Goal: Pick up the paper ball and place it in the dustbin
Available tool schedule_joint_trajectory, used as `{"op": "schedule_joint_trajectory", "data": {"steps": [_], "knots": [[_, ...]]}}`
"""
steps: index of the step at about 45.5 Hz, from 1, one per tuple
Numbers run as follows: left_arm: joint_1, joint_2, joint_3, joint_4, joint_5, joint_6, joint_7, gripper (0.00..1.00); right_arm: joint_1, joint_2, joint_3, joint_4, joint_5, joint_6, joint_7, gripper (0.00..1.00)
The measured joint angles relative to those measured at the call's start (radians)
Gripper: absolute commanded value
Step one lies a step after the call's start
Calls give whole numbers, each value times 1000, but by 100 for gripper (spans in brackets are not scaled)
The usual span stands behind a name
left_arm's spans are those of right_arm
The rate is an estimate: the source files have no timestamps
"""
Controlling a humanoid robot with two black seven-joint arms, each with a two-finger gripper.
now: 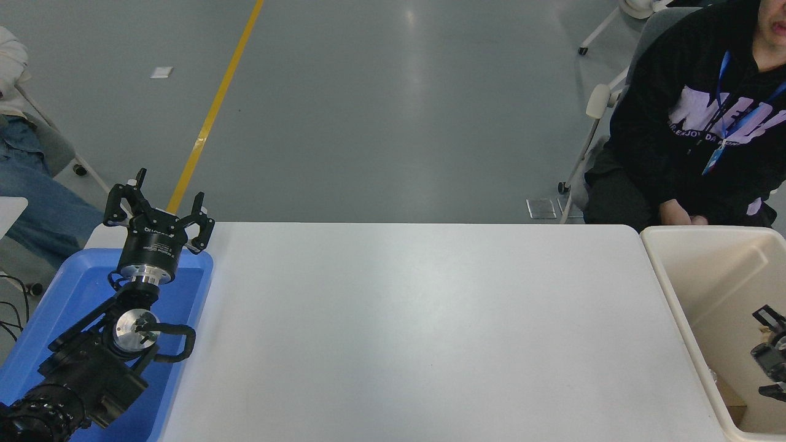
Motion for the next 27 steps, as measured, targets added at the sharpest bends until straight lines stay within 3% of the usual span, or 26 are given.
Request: {"op": "schedule_joint_trajectory", "data": {"steps": [12,16,21,27], "knots": [[0,0,0,0,0,0,0,99,19,-2,5,18,1,-16,0,80],[0,0,0,0,0,0,0,99,31,-4,6,33,1,-18,0,93],[0,0,0,0,0,0,0,99,55,-22,7,64,1,-20,0,99],[0,0,0,0,0,0,0,99,96,-58,8,139,2,-21,0,99]]}}
